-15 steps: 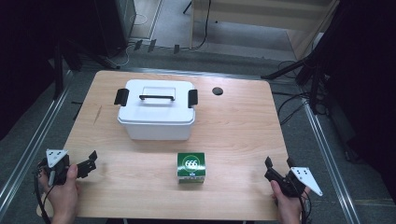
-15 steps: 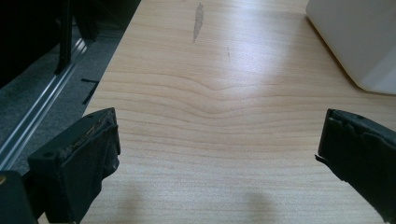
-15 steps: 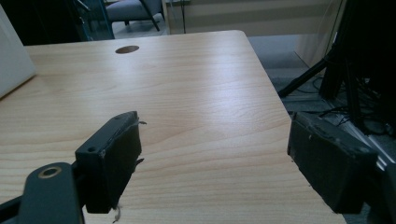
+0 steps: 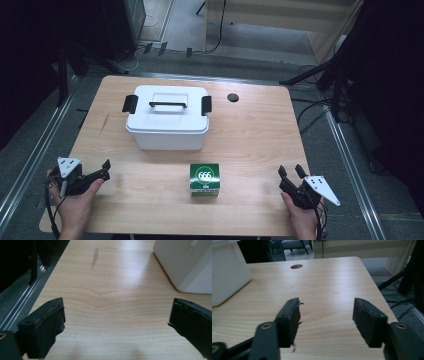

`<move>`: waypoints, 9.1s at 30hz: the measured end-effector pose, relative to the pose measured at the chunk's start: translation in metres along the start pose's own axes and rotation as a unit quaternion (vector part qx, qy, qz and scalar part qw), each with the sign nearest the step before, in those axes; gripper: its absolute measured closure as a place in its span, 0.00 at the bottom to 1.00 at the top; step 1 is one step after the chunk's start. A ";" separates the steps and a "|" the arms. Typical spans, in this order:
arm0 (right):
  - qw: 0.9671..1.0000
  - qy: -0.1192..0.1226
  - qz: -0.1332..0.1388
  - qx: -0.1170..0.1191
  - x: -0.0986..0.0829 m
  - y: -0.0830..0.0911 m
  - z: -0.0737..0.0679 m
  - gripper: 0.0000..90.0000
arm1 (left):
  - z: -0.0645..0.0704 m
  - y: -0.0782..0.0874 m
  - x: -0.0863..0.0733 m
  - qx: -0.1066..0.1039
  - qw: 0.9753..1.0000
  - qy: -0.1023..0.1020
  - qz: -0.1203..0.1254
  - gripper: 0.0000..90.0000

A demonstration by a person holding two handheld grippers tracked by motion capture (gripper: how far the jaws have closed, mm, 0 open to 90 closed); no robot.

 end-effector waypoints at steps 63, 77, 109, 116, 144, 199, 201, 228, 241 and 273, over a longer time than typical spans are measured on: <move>0.882 0.380 -0.103 0.261 0.203 -0.092 -0.154 0.50 | 0.005 -0.028 0.004 -0.024 0.999 -0.037 -0.007 0.02; 0.828 0.476 -0.133 0.263 0.221 -0.100 -0.192 0.57 | 0.001 -0.029 0.005 -0.045 0.998 -0.032 -0.004 0.02; 0.721 0.596 -0.166 0.313 0.222 -0.112 -0.293 0.78 | 0.007 -0.034 0.003 -0.045 0.998 -0.050 -0.022 0.02; 0.711 0.611 -0.145 0.318 0.218 -0.113 -0.310 0.82 | 0.008 -0.034 0.003 -0.045 0.997 -0.051 -0.020 0.02; 0.669 0.650 -0.144 0.330 0.208 -0.118 -0.379 0.91 | 0.006 -0.035 0.003 -0.052 0.997 -0.046 -0.022 0.02; 0.723 0.613 -0.137 0.288 0.254 -0.100 -0.247 0.95 | 0.003 -0.030 0.003 -0.044 0.998 -0.039 0.005 0.03; 0.724 0.611 -0.138 0.288 0.253 -0.101 -0.239 0.95 | 0.003 -0.030 0.003 -0.041 0.998 -0.039 0.004 0.03; 0.758 0.575 -0.171 0.255 0.233 -0.102 -0.138 0.95 | 0.002 -0.029 0.003 -0.038 0.999 -0.031 0.012 0.03; 0.766 0.565 -0.185 0.246 0.214 -0.103 -0.106 0.95 | 0.002 -0.029 0.003 -0.041 0.999 -0.031 0.011 0.03; 0.760 0.564 -0.221 0.237 0.123 -0.123 -0.087 0.95 | 0.003 -0.029 0.003 -0.038 0.999 -0.033 0.010 0.03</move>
Point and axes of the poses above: each handheld gripper's, and its own axes: y roughly backward along the jaws, x roughly out of its top, z roughly to its right, the point moved 1 cm from there along -y, roughly forward along the jaws, and after that the axes turned 14 degrees about -x, right-handed, at the moved point
